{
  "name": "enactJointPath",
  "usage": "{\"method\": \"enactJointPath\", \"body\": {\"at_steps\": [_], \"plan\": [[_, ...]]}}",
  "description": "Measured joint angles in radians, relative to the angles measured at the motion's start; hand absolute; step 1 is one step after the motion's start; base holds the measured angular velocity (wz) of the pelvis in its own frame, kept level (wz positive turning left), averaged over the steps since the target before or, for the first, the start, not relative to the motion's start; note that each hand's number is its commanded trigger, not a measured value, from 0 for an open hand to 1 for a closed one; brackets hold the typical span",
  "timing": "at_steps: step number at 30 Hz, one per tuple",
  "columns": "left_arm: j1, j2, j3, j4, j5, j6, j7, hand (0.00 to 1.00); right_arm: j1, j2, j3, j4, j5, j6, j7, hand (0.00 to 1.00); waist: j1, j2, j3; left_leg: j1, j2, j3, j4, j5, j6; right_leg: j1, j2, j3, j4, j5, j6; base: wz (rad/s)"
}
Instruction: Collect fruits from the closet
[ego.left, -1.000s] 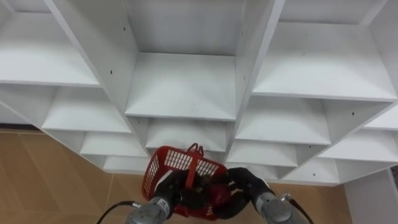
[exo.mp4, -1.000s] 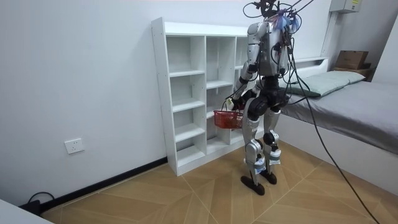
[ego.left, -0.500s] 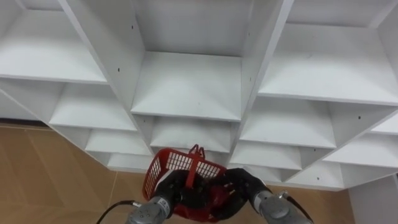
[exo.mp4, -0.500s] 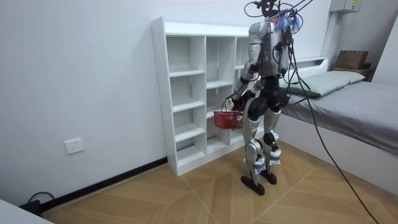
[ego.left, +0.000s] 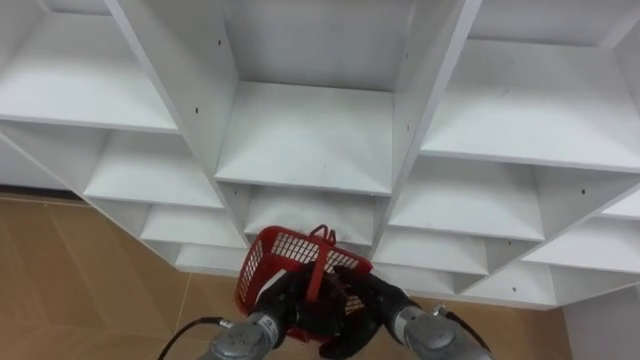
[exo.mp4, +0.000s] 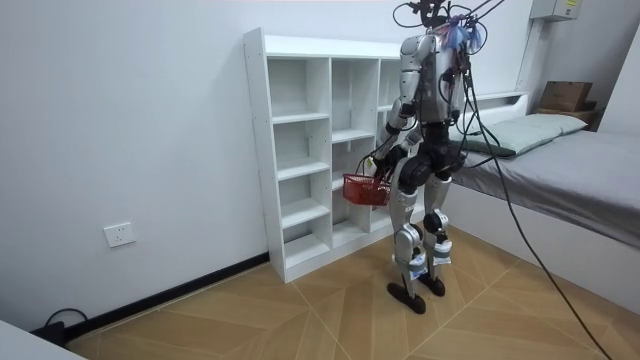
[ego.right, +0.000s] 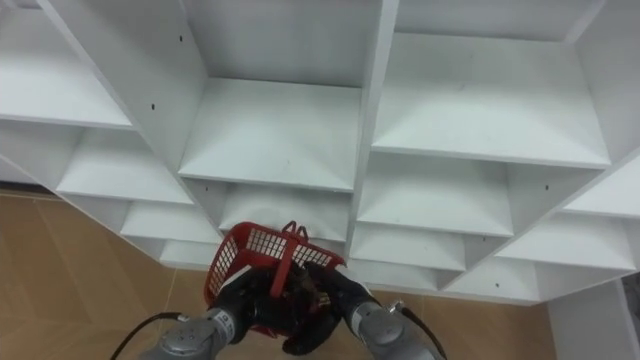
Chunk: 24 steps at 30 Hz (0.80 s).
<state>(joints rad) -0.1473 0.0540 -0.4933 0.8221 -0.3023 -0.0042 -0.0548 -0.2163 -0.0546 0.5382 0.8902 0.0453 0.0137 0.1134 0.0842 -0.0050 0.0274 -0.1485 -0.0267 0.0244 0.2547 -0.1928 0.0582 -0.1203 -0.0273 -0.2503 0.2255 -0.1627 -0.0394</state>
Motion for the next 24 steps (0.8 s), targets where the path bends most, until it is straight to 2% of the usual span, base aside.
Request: {"method": "enactJointPath", "body": {"at_steps": [20, 24], "plan": [[0.001, 0.005, -0.002, 0.004, 0.001, 0.000, -0.004, 1.00, 0.000, -0.014, -0.009, 0.000, -0.011, -0.007, -0.024, 0.00, -0.007, 0.005, 0.0026, 0.003, 0.000, -0.004, -0.002, 0.000, 0.000, 0.006, 0.000, -0.003, 0.000, 0.000, 0.000, 0.00], [0.001, 0.015, 0.003, 0.001, 0.012, 0.000, -0.004, 1.00, 0.001, -0.033, -0.013, -0.004, -0.016, -0.014, -0.027, 0.00, -0.009, 0.003, 0.0016, 0.001, 0.000, -0.003, -0.001, 0.000, 0.000, 0.003, 0.000, -0.003, -0.001, 0.000, 0.000, 0.00]]}}
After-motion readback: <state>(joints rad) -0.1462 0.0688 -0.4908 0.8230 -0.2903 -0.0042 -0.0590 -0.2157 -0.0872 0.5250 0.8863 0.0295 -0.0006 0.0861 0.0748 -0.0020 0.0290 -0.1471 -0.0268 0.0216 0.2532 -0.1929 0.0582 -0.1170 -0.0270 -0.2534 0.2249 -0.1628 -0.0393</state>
